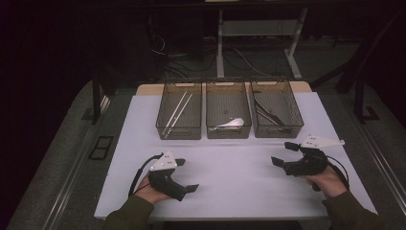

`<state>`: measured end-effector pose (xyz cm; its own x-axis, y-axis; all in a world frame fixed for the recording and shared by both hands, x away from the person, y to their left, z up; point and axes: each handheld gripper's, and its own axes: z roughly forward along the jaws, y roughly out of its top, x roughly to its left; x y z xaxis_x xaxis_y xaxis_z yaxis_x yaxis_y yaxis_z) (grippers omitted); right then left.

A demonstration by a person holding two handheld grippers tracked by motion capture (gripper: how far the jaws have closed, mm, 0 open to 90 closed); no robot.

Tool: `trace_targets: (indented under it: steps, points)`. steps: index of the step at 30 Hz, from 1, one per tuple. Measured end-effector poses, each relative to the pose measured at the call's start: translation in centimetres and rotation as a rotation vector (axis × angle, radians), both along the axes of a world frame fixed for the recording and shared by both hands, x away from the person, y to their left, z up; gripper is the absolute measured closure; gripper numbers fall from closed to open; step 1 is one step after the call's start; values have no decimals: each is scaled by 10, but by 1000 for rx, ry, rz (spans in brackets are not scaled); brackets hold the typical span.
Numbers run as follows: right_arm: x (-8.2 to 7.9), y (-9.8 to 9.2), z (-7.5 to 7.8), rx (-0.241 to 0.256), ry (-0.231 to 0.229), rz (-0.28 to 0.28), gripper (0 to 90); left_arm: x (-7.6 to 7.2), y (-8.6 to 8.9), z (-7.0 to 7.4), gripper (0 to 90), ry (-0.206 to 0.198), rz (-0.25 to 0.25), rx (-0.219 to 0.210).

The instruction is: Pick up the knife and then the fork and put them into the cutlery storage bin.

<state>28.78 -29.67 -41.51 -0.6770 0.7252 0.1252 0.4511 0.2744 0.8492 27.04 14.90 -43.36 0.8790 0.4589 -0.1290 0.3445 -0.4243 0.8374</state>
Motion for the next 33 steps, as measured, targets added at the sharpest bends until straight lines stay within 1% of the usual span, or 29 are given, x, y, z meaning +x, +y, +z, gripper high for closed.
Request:
trace_targets:
  steps: [2,5,14,18,20,22,24,25,28,30,33]
  points:
    - [-4,-2,-5,2,3,-9,159,0,0,0,0,-4,1,-3]
    - [-9,-4,-10,11,17,-10,159,0,0,0,0,-3,3,-3]
    - [-20,-5,-16,10,24,-11,159,-1,1,1,0,-5,8,0]
    - [-24,-5,-21,2,25,-12,158,-1,1,1,0,-6,11,0]
    - [-26,-6,-22,-4,28,-15,136,-1,1,1,0,-5,11,0]
    - [-28,-7,-23,-15,27,-17,136,-1,1,1,0,-5,11,4]
    - [-29,-7,-25,-40,26,-16,131,-1,1,1,0,-8,11,6]
    - [-29,-6,-26,-43,29,-10,118,-2,1,1,0,-8,12,6]
    - [-30,-4,-27,-53,33,0,118,-2,1,1,0,-10,14,6]
    - [-30,-3,-27,-58,25,4,118,-2,1,1,0,-10,14,6]
    - [-30,-4,-26,-50,23,-1,119,-2,1,1,0,-9,15,6]
